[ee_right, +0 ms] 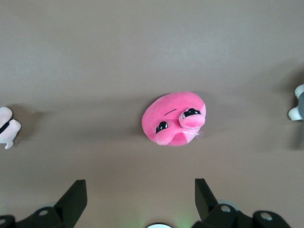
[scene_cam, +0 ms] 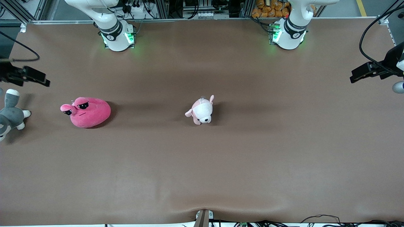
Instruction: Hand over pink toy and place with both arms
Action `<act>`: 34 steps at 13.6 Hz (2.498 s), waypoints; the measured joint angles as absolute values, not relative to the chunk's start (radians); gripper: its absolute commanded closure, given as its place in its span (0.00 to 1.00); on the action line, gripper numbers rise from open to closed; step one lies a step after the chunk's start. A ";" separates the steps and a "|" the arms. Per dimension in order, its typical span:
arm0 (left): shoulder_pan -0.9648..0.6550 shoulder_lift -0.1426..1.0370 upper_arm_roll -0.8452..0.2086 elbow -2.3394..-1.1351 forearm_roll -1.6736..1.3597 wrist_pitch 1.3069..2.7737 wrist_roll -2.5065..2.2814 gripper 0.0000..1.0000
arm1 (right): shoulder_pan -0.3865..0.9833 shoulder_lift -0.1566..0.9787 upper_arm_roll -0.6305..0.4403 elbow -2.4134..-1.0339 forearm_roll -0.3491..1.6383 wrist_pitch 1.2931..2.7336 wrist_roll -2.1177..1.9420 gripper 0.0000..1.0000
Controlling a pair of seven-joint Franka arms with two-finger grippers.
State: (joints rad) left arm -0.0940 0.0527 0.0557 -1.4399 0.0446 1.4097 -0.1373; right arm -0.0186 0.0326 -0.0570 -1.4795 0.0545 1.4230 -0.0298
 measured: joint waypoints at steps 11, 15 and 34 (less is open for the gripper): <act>-0.037 -0.052 0.077 -1.584 0.045 1.410 -0.028 0.00 | -0.017 -0.036 -0.068 -1.492 0.022 1.355 0.063 0.00; -0.032 -0.054 0.072 -1.584 0.045 1.411 -0.017 0.00 | -0.017 -0.036 -0.071 -1.503 0.018 1.383 0.006 0.00; 0.014 -0.067 0.029 -1.593 0.032 1.460 0.004 0.00 | -0.017 -0.036 -0.075 -1.510 0.017 1.379 -0.002 0.00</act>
